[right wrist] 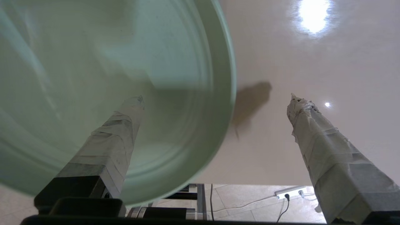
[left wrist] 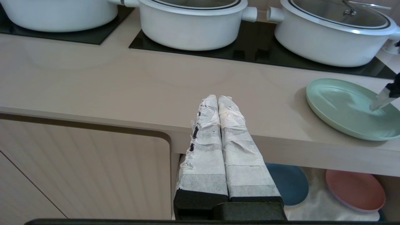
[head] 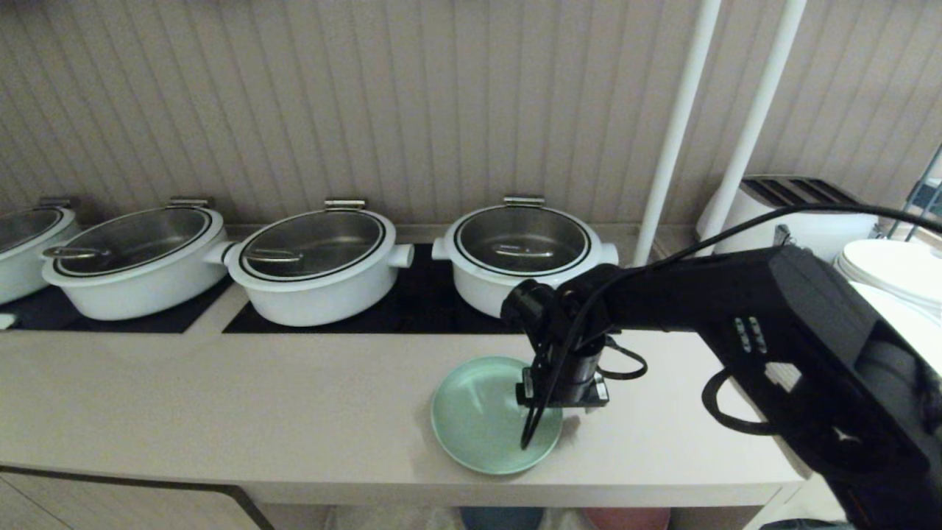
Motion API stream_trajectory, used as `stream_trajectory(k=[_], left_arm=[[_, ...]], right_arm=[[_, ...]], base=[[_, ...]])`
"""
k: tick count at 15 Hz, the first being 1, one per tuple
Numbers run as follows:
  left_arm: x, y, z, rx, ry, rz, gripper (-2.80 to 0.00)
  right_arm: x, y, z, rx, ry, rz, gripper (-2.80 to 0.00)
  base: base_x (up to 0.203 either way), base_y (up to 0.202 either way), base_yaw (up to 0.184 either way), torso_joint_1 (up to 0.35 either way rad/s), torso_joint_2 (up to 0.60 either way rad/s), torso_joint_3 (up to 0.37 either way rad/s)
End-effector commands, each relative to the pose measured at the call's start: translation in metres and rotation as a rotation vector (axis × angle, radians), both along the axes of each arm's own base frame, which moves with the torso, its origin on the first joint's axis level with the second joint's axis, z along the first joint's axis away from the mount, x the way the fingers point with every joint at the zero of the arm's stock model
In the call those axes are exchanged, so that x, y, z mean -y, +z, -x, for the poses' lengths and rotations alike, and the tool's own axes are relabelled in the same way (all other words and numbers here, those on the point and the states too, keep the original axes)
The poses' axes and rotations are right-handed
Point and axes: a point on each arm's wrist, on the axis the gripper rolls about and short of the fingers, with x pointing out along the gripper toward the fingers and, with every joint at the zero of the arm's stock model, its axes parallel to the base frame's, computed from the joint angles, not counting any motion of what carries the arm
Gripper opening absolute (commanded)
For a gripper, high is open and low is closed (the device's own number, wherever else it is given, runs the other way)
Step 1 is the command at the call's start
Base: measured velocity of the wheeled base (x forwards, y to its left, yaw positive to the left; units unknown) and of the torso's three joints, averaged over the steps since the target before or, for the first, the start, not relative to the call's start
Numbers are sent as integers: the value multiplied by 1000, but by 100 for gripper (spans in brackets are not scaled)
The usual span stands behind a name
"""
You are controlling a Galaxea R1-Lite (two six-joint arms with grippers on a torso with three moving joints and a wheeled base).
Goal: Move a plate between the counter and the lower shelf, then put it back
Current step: Pick up the plate
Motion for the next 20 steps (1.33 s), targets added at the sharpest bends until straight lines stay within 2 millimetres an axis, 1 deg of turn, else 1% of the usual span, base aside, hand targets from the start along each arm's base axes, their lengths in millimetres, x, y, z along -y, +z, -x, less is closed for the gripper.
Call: stream_trajectory(k=[1,11,20], left_arm=[[0,0,0,0,1,1,-280],[0,0,0,0,1,1,-280],[0,0,0,1,1,1,-280]], right_arm=[[-1,-5,-1,-1,-2,1,0],[-4,-16,-5,6,-2,-4,0],[-4,-17,-7,16,-4,-10,0]], base=[[0,0,0,0,0,0],[0,0,0,0,0,0],[0,0,0,0,0,0]])
